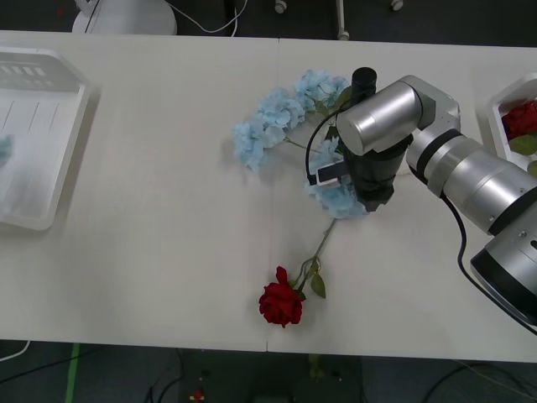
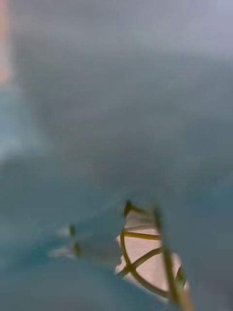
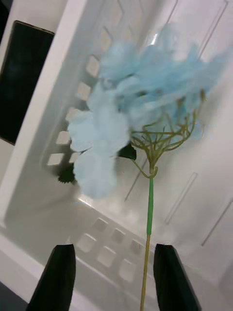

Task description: Put the red flowers into the right box and the blue flowers into the left box

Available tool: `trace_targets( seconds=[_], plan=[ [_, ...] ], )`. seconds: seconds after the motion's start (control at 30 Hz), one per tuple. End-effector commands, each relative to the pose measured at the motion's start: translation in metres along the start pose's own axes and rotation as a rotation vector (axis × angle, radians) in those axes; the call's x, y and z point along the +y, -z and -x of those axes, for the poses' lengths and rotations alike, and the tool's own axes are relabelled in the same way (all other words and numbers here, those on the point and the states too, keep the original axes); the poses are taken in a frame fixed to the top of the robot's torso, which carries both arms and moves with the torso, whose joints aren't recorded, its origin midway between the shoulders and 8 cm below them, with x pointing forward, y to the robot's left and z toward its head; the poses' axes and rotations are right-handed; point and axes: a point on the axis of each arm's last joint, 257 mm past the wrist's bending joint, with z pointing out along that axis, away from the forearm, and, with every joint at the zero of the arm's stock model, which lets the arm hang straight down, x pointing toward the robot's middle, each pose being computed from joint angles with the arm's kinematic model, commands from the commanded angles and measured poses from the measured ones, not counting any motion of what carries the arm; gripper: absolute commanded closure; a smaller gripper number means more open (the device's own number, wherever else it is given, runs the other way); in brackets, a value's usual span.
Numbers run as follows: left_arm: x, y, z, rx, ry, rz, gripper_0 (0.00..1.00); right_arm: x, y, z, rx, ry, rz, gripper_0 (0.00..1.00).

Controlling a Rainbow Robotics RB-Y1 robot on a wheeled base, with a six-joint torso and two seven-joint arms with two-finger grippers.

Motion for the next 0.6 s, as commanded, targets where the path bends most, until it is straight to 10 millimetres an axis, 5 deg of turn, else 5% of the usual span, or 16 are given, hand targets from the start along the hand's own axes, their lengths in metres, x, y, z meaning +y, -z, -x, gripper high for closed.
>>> trace_targets(
  seconds=[0.03, 0.4, 0.6],
  plan=[
    [0.002, 0.021, 0.014, -0.020, -0.036, -0.051, 0.02, -0.021, 0.032, -0.014, -0.006, -0.008, -0.006, 0.17],
    [-0.098, 0.116, 0.033, -0.069, -0.134, -0.312, 0.01, -0.031, 0.034, -0.021, -0.051, -0.053, -0.030, 0.18],
    [-0.190, 0.153, 0.018, -0.102, -0.202, -0.467, 0.00, -0.040, 0.027, -0.016, -0.083, -0.077, -0.065, 0.18]
  ],
)
